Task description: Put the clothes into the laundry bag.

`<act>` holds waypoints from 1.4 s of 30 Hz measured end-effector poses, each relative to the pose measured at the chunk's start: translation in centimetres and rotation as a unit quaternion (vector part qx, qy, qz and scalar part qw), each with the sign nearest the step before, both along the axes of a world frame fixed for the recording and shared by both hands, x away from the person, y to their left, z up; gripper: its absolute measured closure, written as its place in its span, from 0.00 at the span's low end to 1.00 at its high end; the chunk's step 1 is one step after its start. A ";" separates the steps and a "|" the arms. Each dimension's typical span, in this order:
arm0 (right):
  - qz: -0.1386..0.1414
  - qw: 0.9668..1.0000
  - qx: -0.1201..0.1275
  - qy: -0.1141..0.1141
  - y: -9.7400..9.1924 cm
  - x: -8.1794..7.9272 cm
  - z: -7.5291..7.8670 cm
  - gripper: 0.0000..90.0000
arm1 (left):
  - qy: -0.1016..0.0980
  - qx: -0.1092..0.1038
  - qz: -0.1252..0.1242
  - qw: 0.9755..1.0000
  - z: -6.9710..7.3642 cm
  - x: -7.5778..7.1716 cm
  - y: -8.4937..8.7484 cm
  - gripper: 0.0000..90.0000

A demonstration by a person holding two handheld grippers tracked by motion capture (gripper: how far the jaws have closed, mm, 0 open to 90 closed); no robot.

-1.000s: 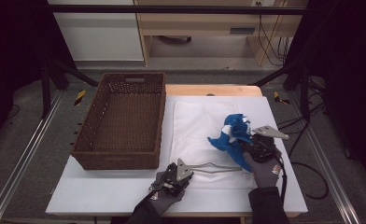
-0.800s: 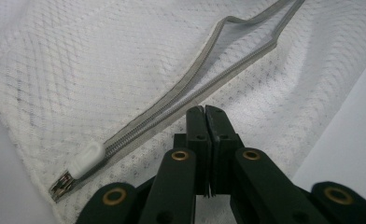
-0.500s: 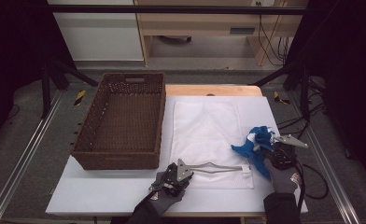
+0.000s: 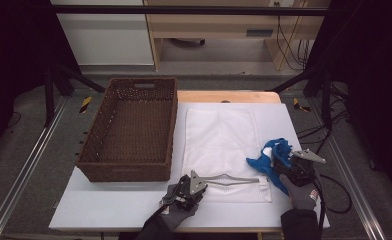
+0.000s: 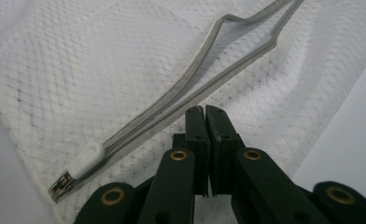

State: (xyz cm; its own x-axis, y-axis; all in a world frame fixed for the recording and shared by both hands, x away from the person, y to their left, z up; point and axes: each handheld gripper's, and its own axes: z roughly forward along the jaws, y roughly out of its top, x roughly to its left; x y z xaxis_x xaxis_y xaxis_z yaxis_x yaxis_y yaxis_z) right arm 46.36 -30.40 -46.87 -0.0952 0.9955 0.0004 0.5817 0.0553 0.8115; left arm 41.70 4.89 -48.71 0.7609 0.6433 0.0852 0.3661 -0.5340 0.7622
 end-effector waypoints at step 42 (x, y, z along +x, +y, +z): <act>0.221 0.975 0.023 0.019 11.3 -1.9 -0.3 0.49 | 0.000 0.001 -0.008 1.000 0.1 -0.4 -0.3 1.00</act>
